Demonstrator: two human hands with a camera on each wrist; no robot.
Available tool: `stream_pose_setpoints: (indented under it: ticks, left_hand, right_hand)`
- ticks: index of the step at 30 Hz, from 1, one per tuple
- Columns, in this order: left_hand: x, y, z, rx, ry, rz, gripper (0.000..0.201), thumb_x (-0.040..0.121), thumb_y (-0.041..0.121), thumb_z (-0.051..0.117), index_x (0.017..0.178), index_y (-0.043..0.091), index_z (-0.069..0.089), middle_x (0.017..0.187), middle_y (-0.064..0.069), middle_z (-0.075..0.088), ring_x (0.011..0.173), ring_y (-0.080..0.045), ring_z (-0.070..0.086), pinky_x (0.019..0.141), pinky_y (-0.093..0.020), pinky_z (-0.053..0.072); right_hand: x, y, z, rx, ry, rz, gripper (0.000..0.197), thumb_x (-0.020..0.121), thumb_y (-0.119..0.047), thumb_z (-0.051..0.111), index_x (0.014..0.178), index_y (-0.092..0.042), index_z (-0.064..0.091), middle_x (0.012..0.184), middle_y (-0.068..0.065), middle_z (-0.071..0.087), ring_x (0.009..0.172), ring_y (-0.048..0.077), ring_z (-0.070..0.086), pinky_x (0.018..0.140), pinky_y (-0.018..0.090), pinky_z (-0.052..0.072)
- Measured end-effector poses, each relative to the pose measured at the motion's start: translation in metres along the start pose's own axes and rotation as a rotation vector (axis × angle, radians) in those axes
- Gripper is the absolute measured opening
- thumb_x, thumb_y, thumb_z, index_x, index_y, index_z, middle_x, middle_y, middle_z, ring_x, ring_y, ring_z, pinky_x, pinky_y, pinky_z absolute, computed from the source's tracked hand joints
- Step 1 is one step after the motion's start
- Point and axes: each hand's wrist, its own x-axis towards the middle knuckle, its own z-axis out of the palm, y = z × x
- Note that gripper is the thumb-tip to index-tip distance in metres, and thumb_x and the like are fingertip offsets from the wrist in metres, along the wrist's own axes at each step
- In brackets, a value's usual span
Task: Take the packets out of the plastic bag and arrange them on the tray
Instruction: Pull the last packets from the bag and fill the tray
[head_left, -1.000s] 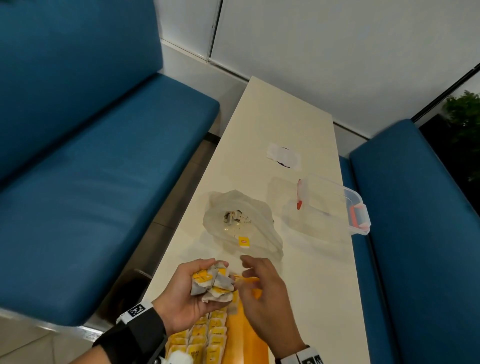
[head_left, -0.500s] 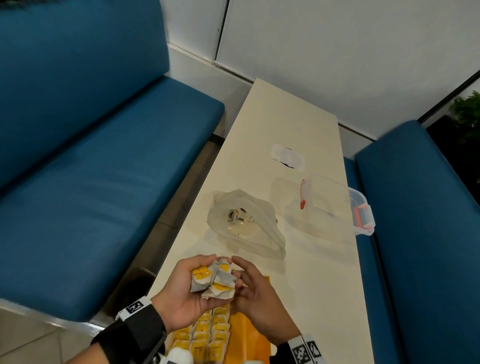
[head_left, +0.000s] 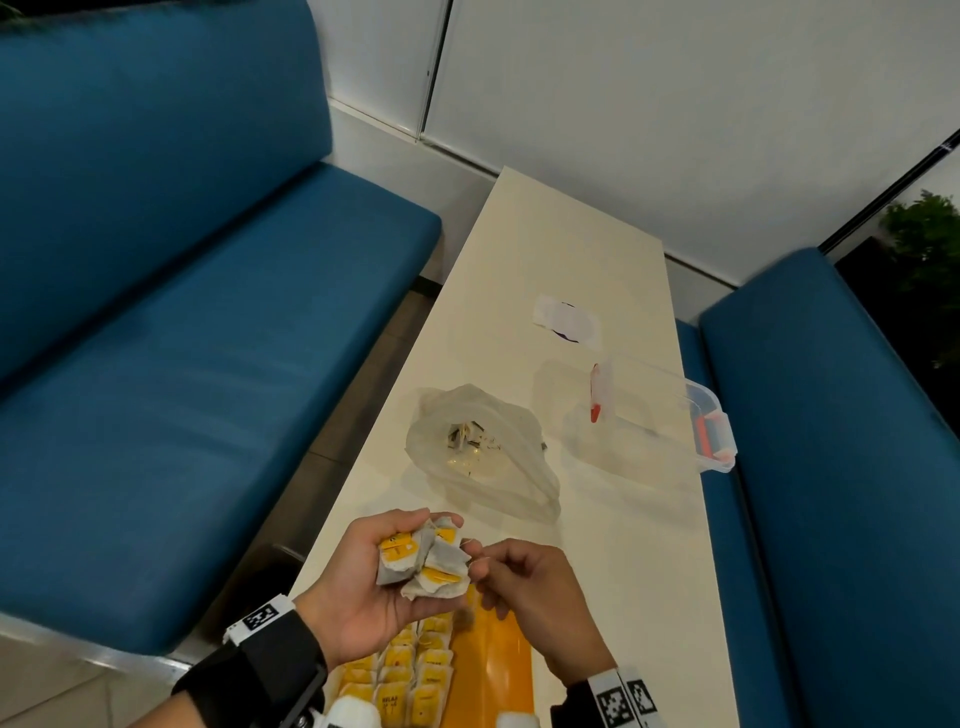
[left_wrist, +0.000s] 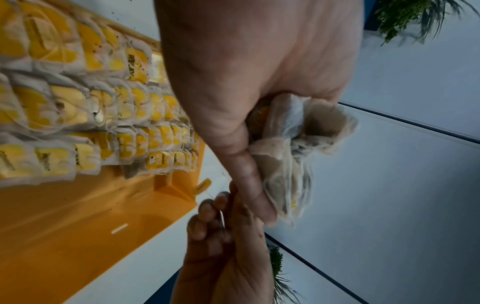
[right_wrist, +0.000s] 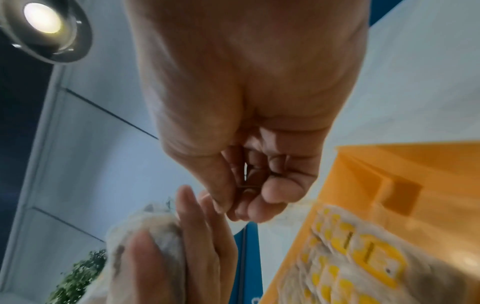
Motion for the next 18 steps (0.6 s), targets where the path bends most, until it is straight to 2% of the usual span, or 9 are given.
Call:
stream_pose_setpoints:
  ticks: [4, 6, 8, 11, 13, 15, 18]
  left_hand:
    - [-0.001, 0.002, -0.007, 0.019, 0.038, -0.004, 0.033, 0.085, 0.017, 0.065, 0.113, 0.003, 0.073, 0.124, -0.032, 0.064, 0.107, -0.049, 0.066, 0.069, -0.054, 0.061]
    - [-0.001, 0.0, -0.01, 0.031, 0.049, 0.008, 0.036, 0.084, 0.013, 0.068, 0.118, 0.003, 0.07, 0.122, -0.031, 0.064, 0.11, -0.048, 0.065, 0.069, -0.052, 0.061]
    - [0.001, -0.003, -0.012, 0.027, 0.047, 0.03, 0.037, 0.078, 0.004, 0.08, 0.115, 0.003, 0.072, 0.117, -0.03, 0.066, 0.106, -0.047, 0.067, 0.068, -0.051, 0.062]
    - [0.005, -0.003, -0.015, 0.011, 0.053, 0.062, 0.063, 0.051, -0.004, 0.096, 0.11, 0.003, 0.075, 0.115, -0.029, 0.067, 0.1, -0.045, 0.071, 0.066, -0.049, 0.064]
    - [0.006, -0.002, -0.019, 0.004, 0.061, 0.08, 0.075, 0.047, -0.007, 0.096, 0.117, 0.004, 0.07, 0.117, -0.028, 0.067, 0.1, -0.044, 0.071, 0.066, -0.047, 0.065]
    - [0.007, -0.001, -0.021, 0.001, 0.067, 0.097, 0.079, 0.048, -0.01, 0.094, 0.121, 0.004, 0.066, 0.116, -0.028, 0.067, 0.1, -0.044, 0.071, 0.067, -0.047, 0.064]
    - [0.007, 0.002, -0.022, -0.005, 0.077, 0.115, 0.084, 0.044, -0.012, 0.094, 0.121, 0.004, 0.066, 0.116, -0.027, 0.068, 0.099, -0.044, 0.072, 0.066, -0.049, 0.064]
  right_hand:
    - [-0.002, -0.017, -0.013, -0.111, 0.12, -0.037, 0.016, 0.092, -0.009, 0.066, 0.083, -0.013, 0.078, 0.062, 0.001, 0.068, 0.055, 0.012, 0.058, 0.053, 0.02, 0.044]
    - [-0.004, -0.027, -0.015, -0.168, 0.143, -0.065, 0.014, 0.091, -0.013, 0.068, 0.082, -0.016, 0.078, 0.061, -0.001, 0.067, 0.053, 0.01, 0.059, 0.056, 0.019, 0.046]
    - [-0.007, -0.036, -0.015, -0.183, 0.139, -0.08, 0.013, 0.091, -0.015, 0.069, 0.082, -0.017, 0.078, 0.061, -0.001, 0.067, 0.052, 0.009, 0.06, 0.056, 0.019, 0.048]
    - [-0.012, -0.049, -0.013, -0.172, 0.125, -0.094, 0.013, 0.091, -0.014, 0.069, 0.081, -0.015, 0.078, 0.06, 0.001, 0.066, 0.051, 0.01, 0.058, 0.054, 0.018, 0.046]
    - [-0.015, -0.056, -0.01, -0.188, 0.117, -0.112, 0.013, 0.091, -0.015, 0.069, 0.082, -0.016, 0.078, 0.061, 0.003, 0.067, 0.051, 0.009, 0.058, 0.055, 0.019, 0.048]
    - [-0.017, -0.063, -0.009, -0.216, 0.114, -0.136, 0.013, 0.091, -0.017, 0.069, 0.081, -0.018, 0.078, 0.061, 0.003, 0.067, 0.051, 0.009, 0.058, 0.056, 0.021, 0.05]
    - [-0.018, -0.07, -0.009, -0.225, 0.142, -0.169, 0.013, 0.091, -0.017, 0.069, 0.082, -0.02, 0.078, 0.059, -0.006, 0.066, 0.052, 0.005, 0.057, 0.055, 0.019, 0.05]
